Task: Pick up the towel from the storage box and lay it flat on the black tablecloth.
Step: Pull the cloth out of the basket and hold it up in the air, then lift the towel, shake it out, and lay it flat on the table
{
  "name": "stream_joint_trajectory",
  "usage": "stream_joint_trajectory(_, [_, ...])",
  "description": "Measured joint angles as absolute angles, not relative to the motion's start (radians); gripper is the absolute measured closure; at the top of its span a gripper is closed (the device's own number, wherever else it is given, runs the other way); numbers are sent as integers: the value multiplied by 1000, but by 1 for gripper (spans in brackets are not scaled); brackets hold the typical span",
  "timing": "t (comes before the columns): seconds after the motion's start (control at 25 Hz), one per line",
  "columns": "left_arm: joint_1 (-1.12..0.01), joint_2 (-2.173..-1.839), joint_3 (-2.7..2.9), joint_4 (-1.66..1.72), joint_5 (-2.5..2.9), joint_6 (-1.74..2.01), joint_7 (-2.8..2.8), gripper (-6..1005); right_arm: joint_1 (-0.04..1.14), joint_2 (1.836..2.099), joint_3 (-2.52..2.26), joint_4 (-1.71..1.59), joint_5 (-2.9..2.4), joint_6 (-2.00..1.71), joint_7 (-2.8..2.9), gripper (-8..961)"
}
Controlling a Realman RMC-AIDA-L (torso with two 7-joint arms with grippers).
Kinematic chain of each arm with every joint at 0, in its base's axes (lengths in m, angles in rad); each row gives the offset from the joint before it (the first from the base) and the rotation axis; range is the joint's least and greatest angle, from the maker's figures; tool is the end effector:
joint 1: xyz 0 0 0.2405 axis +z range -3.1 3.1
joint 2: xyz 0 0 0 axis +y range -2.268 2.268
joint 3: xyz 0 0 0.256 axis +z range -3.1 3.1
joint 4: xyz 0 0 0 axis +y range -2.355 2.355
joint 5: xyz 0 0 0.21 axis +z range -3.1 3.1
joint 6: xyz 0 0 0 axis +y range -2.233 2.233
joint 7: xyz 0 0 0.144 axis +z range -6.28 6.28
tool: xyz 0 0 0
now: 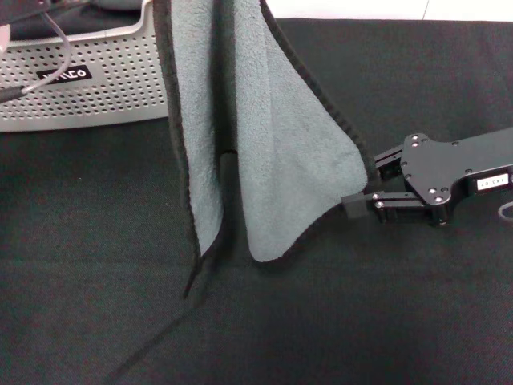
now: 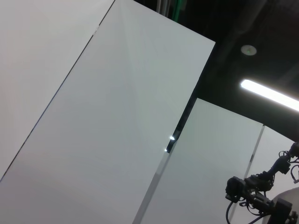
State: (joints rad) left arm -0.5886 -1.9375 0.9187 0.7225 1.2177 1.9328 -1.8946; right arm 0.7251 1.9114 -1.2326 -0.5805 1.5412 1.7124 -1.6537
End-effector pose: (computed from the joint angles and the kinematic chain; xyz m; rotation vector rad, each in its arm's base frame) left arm -0.1585 0.3318 0.1026 2.4916 0.5969 1.5091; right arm 0.1746 0.3446 0.0060 2.8849 -0.3011 -0.7019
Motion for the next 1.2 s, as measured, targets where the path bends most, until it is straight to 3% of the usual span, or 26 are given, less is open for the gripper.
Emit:
stream_joint_trajectory(0.88, [-577, -1935, 895, 721, 1224, 1933, -1894, 985, 670, 1906, -1143, -633, 1532, 1694, -1660, 759])
stream_joint_trajectory(1.12, [-572, -1936, 894, 721, 1225, 1933, -1894, 985, 663, 1907, -1105, -634, 1534, 1698, -1661, 877])
stream_joint_trajectory(1.2, [-571, -1936, 894, 721, 1226, 1933, -1894, 985, 658, 1907, -1103, -635, 1534, 1698, -1664, 876])
